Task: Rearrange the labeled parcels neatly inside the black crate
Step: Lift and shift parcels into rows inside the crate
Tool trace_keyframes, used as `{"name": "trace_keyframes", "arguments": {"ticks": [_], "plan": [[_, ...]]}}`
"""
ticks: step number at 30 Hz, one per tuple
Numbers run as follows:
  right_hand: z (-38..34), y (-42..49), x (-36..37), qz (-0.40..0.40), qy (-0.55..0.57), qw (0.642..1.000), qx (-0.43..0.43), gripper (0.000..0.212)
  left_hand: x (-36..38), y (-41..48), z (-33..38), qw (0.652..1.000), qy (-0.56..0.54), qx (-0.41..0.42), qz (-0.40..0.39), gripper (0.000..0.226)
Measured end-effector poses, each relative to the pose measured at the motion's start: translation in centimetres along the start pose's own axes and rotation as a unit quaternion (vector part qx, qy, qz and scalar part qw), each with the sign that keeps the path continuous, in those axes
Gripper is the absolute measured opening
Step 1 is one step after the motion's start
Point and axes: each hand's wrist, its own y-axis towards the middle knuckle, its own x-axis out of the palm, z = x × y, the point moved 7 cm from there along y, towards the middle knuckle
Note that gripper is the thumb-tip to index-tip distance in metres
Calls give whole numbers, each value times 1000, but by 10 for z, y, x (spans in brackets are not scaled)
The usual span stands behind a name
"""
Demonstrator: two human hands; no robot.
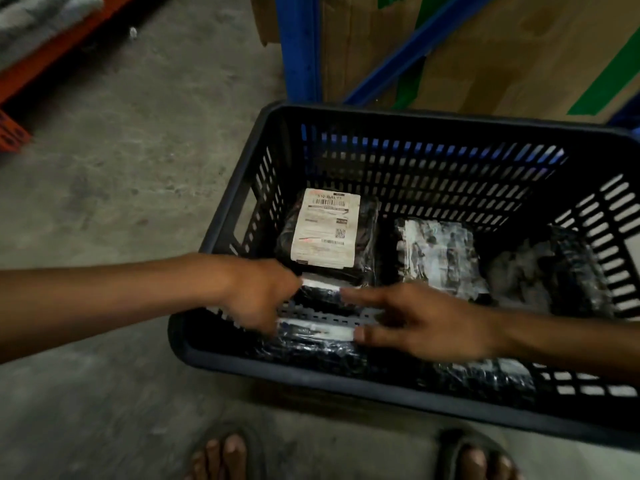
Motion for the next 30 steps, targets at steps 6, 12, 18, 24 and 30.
{"name": "trace_keyframes", "arguments": {"ticks": [6,12,18,24,30], "plan": [[-10,5,39,-84,6,996,-13,59,20,-2,9,996,44,-11,-71,43],[17,4,20,-68,194,978,48,40,12,-2,-4,993,-104,-8,-58,35],[56,-17,-54,81,409,899,132,49,-53,-7,-26,922,-381,6,69,55],[83,-17,-54,212,563,718,351,97,-73,16,-14,756,-643,-11,120,65],[58,2,-45,242,532,752,305,56,-66,33,1,779,-545,-70,302,38]]}}
